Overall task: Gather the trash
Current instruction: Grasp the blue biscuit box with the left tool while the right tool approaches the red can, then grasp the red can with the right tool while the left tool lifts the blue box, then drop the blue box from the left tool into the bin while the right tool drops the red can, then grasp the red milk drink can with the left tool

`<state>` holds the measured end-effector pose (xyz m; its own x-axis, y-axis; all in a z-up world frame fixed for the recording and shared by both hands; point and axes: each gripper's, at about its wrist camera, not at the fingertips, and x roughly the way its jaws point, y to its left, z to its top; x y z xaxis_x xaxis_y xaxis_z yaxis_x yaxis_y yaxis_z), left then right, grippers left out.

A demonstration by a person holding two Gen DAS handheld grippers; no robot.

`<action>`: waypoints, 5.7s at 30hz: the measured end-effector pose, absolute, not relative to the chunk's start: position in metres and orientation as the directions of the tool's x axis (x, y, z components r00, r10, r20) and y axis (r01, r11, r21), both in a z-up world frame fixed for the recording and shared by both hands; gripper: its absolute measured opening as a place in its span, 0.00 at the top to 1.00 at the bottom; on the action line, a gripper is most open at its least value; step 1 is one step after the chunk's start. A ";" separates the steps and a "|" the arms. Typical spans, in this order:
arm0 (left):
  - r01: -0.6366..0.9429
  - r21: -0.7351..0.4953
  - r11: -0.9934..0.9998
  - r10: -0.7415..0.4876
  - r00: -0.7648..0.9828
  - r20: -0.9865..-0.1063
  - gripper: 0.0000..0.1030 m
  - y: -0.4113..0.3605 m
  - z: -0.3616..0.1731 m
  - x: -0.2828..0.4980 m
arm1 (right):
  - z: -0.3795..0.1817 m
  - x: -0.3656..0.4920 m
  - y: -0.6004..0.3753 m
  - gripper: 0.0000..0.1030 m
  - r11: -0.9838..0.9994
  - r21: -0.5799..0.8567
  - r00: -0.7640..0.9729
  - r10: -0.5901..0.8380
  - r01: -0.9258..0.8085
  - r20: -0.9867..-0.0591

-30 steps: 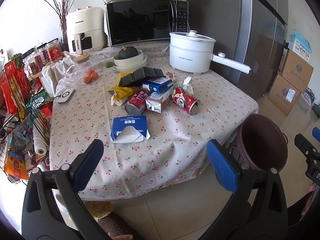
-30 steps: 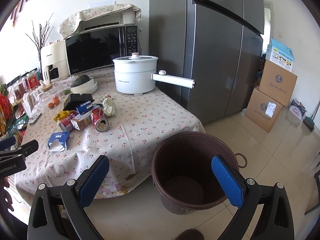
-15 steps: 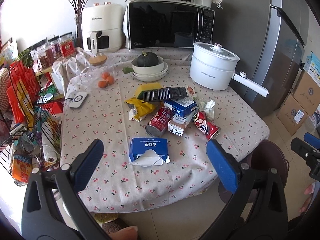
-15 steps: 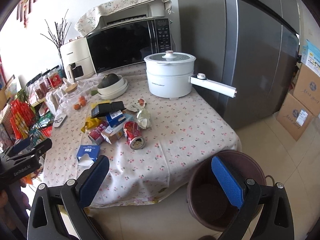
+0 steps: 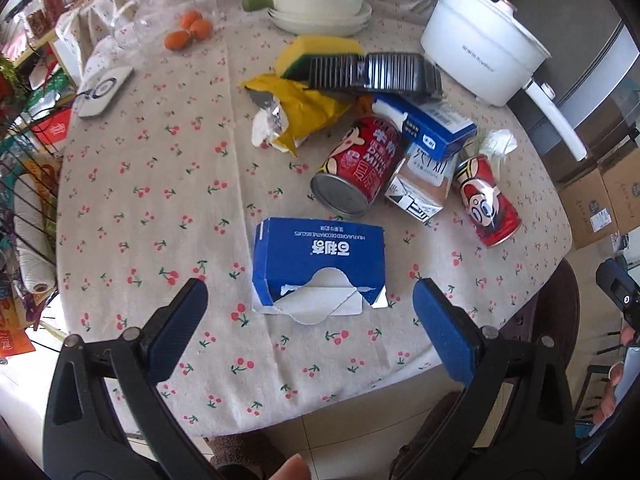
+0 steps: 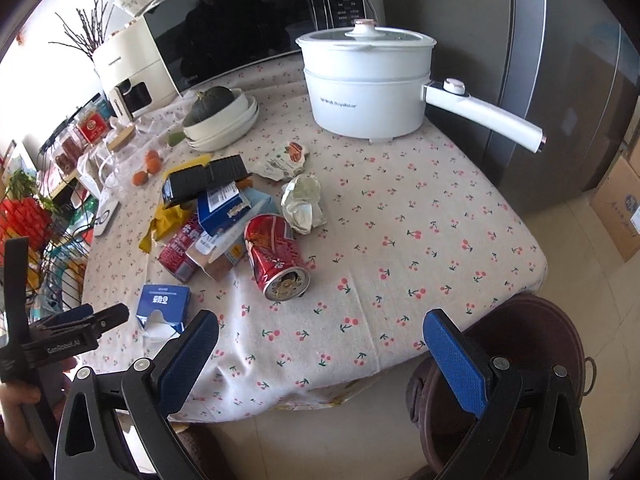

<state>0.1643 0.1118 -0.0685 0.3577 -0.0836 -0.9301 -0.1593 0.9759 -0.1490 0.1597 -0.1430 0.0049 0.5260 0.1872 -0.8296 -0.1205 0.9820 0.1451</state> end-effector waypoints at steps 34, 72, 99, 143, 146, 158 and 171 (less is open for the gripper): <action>-0.112 -0.124 0.986 -0.081 0.327 -0.942 0.67 0.154 -0.038 0.118 | -0.067 0.235 -0.107 0.00 0.984 0.158 0.362 0.178 -0.084 -0.915; -0.025 -0.162 0.987 -0.138 0.400 -0.906 0.67 0.094 -0.032 0.123 | -0.015 0.185 -0.142 0.51 0.958 0.239 0.459 0.287 -0.162 -0.841; 0.517 -0.149 0.843 -0.339 0.295 -0.893 0.31 -0.219 -0.063 0.122 | -0.032 0.049 -0.408 0.51 0.946 0.199 0.485 0.052 0.256 -0.873; 0.081 -0.096 0.992 -0.124 0.490 -0.863 0.06 0.039 -0.018 0.124 | -0.078 0.127 -0.351 0.24 0.958 0.140 0.328 0.052 0.249 -0.943; 0.033 -0.102 0.994 -0.105 0.496 -0.862 0.06 0.061 -0.017 0.124 | -0.072 0.130 -0.338 0.23 0.963 0.145 0.339 0.061 0.228 -0.939; -0.109 -0.096 0.989 -0.034 0.468 -0.883 0.06 0.120 -0.035 0.134 | -0.050 0.158 -0.268 0.19 0.980 0.161 0.369 0.108 0.115 -0.923; 0.025 -0.039 0.999 -0.046 0.455 -0.889 0.15 0.106 -0.077 0.184 | -0.056 0.190 -0.207 0.19 0.985 0.169 0.341 0.147 0.035 -0.928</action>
<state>0.1841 0.1059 -0.0767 0.4546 -0.0460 -0.8895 0.0252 0.9989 -0.0388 0.1899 -0.2067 -0.0563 0.3412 0.1475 -0.9283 0.0350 0.9849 0.1693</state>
